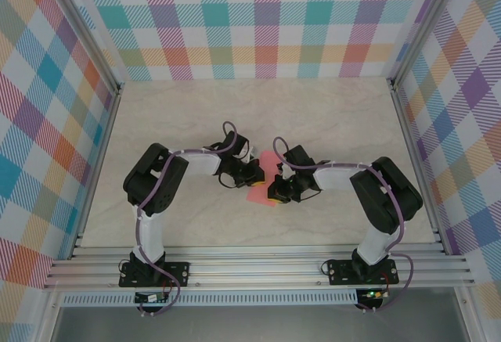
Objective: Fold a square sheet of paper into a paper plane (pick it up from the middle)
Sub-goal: Fold the triangle a second time at the center of the table.
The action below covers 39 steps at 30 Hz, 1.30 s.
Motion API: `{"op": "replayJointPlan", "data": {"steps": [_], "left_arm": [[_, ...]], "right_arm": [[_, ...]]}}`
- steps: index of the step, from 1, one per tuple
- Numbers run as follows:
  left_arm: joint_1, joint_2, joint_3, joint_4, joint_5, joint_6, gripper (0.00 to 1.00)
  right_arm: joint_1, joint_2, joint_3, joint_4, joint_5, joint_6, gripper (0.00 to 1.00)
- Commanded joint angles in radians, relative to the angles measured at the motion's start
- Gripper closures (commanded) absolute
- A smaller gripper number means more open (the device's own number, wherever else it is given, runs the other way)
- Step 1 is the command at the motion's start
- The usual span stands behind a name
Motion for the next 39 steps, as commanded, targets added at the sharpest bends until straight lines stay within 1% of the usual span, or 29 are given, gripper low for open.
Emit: {"op": "replayJointPlan", "data": {"steps": [1,4,6,10,15,18,21,26,33,36,39], "left_arm": [[0.004,0.019,0.024,-0.011,-0.023,0.016,1.0],[0.004,0.022,0.02,-0.021,-0.025,0.024,1.0],[0.004,0.019,0.015,-0.021,-0.027,0.023,1.0],[0.005,0.019,0.014,-0.021,-0.024,0.023,1.0],[0.004,0.017,0.011,-0.018,-0.026,0.017,1.0],[0.004,0.016,0.013,-0.034,-0.043,0.018,1.0],[0.004,0.021,0.012,-0.045,-0.056,0.015,1.0],[0.007,0.031,0.005,-0.054,-0.081,0.008,1.0],[0.007,0.032,0.0,-0.053,-0.084,0.001,1.0],[0.008,0.029,-0.001,-0.053,-0.083,0.003,1.0],[0.007,0.03,0.002,-0.048,-0.073,0.0,1.0]], "right_arm": [[0.004,-0.032,0.02,-0.04,-0.004,0.028,0.9],[0.005,-0.072,0.015,-0.012,-0.003,0.048,0.88],[0.004,-0.071,0.029,0.002,-0.013,0.057,0.88],[0.005,-0.025,0.059,0.02,-0.015,0.073,0.87],[0.007,0.036,0.052,0.044,-0.035,0.077,0.87],[0.008,0.057,0.039,-0.009,-0.014,0.065,0.89],[0.008,0.015,-0.042,0.039,-0.003,0.078,0.87],[0.01,-0.051,-0.092,0.028,-0.023,0.044,0.85],[0.01,-0.092,-0.149,-0.011,-0.048,-0.015,0.84],[0.01,-0.112,-0.16,-0.048,-0.024,-0.038,0.84],[0.01,-0.123,-0.147,-0.077,-0.029,-0.053,0.84]]}}
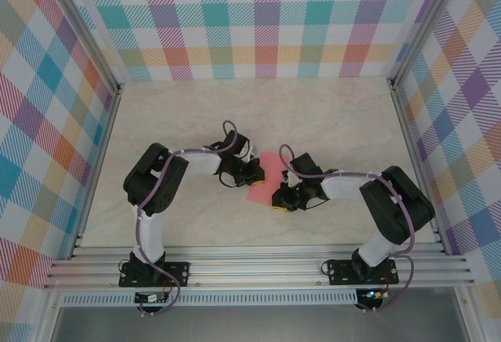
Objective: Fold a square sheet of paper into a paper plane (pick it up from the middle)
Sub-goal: Fold the triangle a second time at the center of the table.
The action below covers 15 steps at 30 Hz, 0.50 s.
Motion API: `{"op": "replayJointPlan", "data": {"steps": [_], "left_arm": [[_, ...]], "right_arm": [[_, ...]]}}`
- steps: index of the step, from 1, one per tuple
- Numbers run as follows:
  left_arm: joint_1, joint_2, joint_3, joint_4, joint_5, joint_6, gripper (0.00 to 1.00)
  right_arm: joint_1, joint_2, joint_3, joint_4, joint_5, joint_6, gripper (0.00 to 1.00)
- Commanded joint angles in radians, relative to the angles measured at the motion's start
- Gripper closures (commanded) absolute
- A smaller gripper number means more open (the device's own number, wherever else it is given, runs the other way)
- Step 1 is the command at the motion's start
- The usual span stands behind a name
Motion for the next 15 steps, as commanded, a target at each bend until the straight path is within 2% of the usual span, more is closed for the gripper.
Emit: {"op": "replayJointPlan", "data": {"steps": [1,3,6,9,15], "left_arm": [[0.008,0.029,-0.004,-0.041,-0.046,0.001,1.0],[0.008,0.029,-0.001,-0.043,-0.037,0.004,1.0],[0.007,0.024,0.0,-0.043,-0.03,0.005,1.0],[0.007,0.009,-0.002,-0.039,-0.024,0.004,1.0],[-0.001,-0.036,0.023,-0.064,-0.003,0.027,1.0]], "right_arm": [[0.008,-0.027,-0.008,-0.115,0.003,-0.039,0.84],[0.008,-0.047,0.004,-0.116,0.02,-0.027,0.84],[0.009,-0.076,0.027,-0.129,0.115,0.028,0.85],[-0.005,-0.1,0.051,-0.181,0.245,0.125,0.8],[-0.067,-0.11,0.05,-0.083,0.213,0.212,0.62]]}}
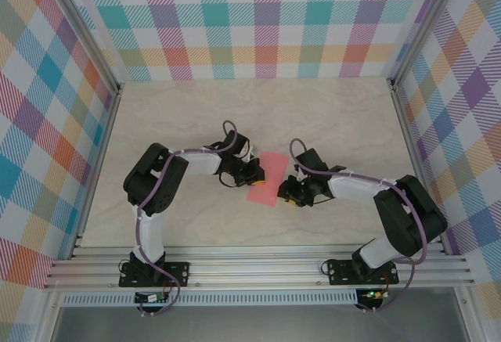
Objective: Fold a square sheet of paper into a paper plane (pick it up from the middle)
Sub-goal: Fold the triangle a second time at the center of the table.
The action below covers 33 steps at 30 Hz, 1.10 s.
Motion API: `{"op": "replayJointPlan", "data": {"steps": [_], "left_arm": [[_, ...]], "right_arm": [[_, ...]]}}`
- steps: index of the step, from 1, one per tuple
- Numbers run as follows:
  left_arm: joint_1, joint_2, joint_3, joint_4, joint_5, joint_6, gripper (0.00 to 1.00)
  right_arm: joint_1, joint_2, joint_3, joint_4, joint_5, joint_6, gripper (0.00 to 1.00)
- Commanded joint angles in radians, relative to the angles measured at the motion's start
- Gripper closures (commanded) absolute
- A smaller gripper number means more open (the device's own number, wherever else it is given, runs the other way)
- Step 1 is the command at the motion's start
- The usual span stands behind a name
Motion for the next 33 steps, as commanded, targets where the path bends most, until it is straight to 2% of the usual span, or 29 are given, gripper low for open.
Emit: {"op": "replayJointPlan", "data": {"steps": [1,9,13,18,24,29,33], "left_arm": [[-0.001,-0.044,0.024,-0.066,-0.011,0.03,1.0],[-0.001,-0.066,0.018,-0.079,-0.032,0.034,1.0],[-0.001,-0.062,0.016,-0.078,-0.031,0.033,1.0],[-0.001,-0.058,0.02,-0.079,-0.033,0.035,1.0],[-0.001,-0.044,0.025,-0.083,-0.029,0.038,1.0],[-0.001,-0.036,0.026,-0.08,-0.029,0.037,1.0],[-0.001,-0.034,0.027,-0.083,-0.032,0.04,1.0]], "right_arm": [[-0.022,0.004,0.034,0.032,0.006,0.065,0.62],[-0.031,0.081,0.095,0.096,-0.075,0.066,0.58],[-0.031,0.111,0.11,0.083,-0.049,0.074,0.57],[-0.031,0.145,0.116,0.122,-0.077,0.073,0.59],[-0.03,0.165,0.138,0.076,-0.039,0.074,0.59],[-0.03,0.19,0.125,0.117,-0.064,0.088,0.62],[-0.031,0.192,0.12,0.121,-0.058,0.094,0.6]]}}
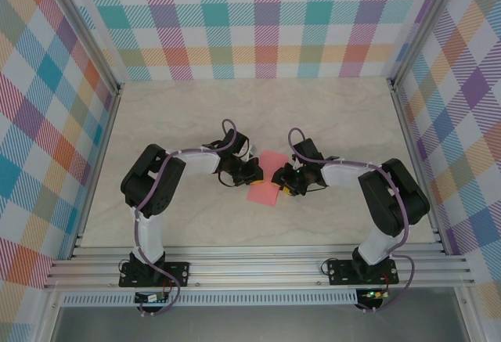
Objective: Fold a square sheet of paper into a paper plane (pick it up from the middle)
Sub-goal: Fold the triangle a second time at the center of the table.
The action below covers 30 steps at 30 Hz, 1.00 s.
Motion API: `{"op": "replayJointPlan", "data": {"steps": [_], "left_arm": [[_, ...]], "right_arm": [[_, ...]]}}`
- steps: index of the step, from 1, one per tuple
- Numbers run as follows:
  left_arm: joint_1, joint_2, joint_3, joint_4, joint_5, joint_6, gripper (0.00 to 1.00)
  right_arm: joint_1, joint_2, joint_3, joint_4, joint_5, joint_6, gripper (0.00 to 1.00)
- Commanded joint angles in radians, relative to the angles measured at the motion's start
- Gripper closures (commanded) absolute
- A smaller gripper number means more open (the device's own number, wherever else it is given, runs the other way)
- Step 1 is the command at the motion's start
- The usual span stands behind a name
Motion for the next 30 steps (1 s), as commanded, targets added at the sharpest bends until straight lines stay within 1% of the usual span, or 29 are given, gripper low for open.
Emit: {"op": "replayJointPlan", "data": {"steps": [1,7,9,14,17,19,21,23,26,30], "left_arm": [[-0.001,-0.006,0.021,-0.032,-0.002,0.018,1.0],[-0.001,-0.003,0.021,-0.037,-0.003,0.019,1.0],[-0.001,-0.006,0.021,-0.04,-0.004,0.022,1.0],[-0.001,0.0,0.023,-0.04,-0.004,0.021,1.0],[-0.001,-0.005,0.021,-0.04,-0.004,0.019,1.0],[-0.001,-0.007,0.019,-0.038,-0.005,0.022,1.0],[-0.001,-0.003,0.021,-0.04,-0.002,0.022,1.0],[-0.001,-0.001,0.021,-0.038,-0.001,0.022,1.0],[-0.001,0.0,0.023,-0.04,-0.002,0.021,1.0],[-0.001,-0.009,0.022,-0.043,-0.013,0.022,1.0]], "right_arm": [[0.0,0.018,0.01,0.006,0.006,0.015,0.61],[-0.001,-0.023,-0.01,-0.005,0.055,0.043,0.61],[-0.001,-0.048,-0.026,0.008,0.064,0.047,0.59],[-0.001,0.002,0.005,-0.01,0.033,0.027,0.6],[0.0,-0.002,-0.013,0.0,0.052,0.045,0.6],[-0.001,0.01,-0.009,0.006,0.037,0.04,0.6],[-0.001,0.022,-0.013,0.046,0.001,0.039,0.6],[-0.002,0.04,-0.004,0.063,-0.036,0.033,0.63],[0.0,0.041,-0.015,0.105,-0.046,0.046,0.65],[0.0,0.035,-0.011,0.114,-0.046,0.044,0.65]]}}
